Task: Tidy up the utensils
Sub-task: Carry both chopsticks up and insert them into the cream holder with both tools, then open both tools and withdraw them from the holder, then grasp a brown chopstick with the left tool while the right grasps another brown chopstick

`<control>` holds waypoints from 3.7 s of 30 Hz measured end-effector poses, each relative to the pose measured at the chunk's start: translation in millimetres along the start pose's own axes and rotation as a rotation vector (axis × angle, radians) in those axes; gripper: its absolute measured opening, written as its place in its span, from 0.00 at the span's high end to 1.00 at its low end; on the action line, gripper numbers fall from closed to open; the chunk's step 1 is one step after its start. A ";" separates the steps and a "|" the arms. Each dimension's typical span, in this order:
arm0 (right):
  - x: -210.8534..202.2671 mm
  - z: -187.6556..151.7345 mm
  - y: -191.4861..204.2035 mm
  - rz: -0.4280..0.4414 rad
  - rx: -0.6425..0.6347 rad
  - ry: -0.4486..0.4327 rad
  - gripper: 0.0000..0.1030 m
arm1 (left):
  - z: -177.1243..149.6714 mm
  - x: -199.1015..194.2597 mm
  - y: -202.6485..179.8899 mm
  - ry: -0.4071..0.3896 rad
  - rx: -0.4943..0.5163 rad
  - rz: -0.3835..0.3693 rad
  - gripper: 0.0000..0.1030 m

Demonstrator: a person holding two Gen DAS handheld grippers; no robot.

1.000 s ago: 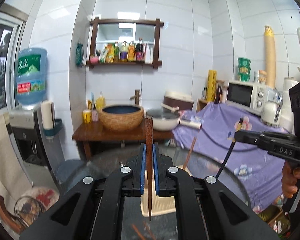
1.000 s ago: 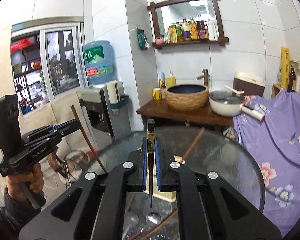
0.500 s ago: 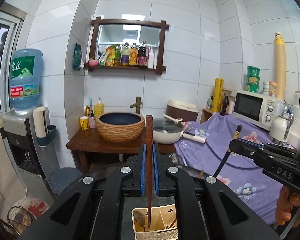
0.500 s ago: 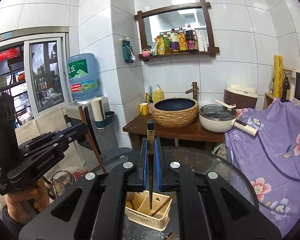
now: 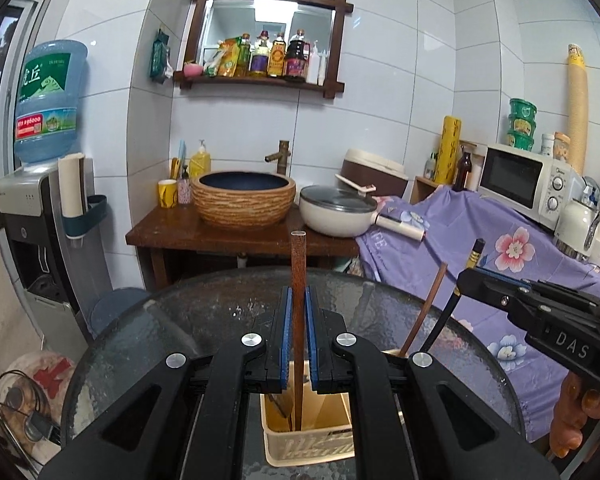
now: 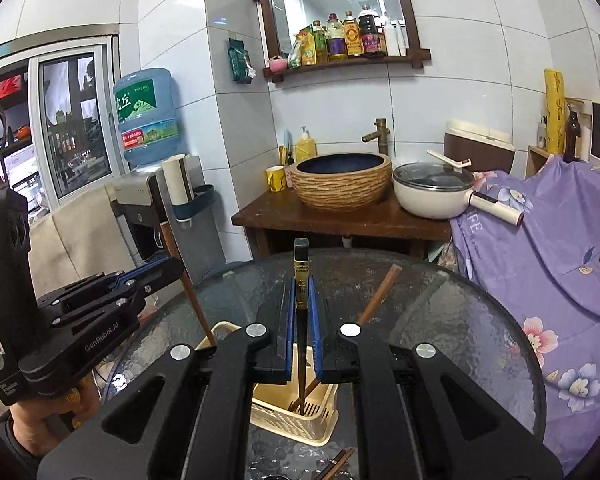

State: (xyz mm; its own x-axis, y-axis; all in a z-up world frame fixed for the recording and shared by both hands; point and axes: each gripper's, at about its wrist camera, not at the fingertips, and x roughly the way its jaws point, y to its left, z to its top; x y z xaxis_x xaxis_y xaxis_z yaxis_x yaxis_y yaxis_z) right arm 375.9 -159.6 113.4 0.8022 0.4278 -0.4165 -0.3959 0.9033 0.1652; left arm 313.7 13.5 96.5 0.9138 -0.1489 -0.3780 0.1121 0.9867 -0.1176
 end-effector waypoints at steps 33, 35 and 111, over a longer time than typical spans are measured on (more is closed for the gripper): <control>-27.1 -40.0 -6.3 -0.125 -0.031 -0.102 0.43 | -49.8 -22.0 13.7 -0.001 -0.048 0.012 0.21; -34.4 -48.2 -8.6 -0.138 -0.023 -0.096 0.41 | -58.1 -28.3 17.5 0.016 -0.050 0.040 0.11; 73.9 -204.9 -45.1 -0.228 0.035 0.568 0.84 | -191.1 43.7 20.9 0.525 0.090 0.172 0.89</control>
State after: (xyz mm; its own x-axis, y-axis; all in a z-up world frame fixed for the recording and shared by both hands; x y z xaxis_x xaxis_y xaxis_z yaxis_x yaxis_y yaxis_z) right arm 361.4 -175.4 -108.0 0.4977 0.1481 -0.8546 -0.2199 0.9747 0.0409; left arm 281.4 15.1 -97.9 0.6076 0.0252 -0.7939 0.0322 0.9979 0.0562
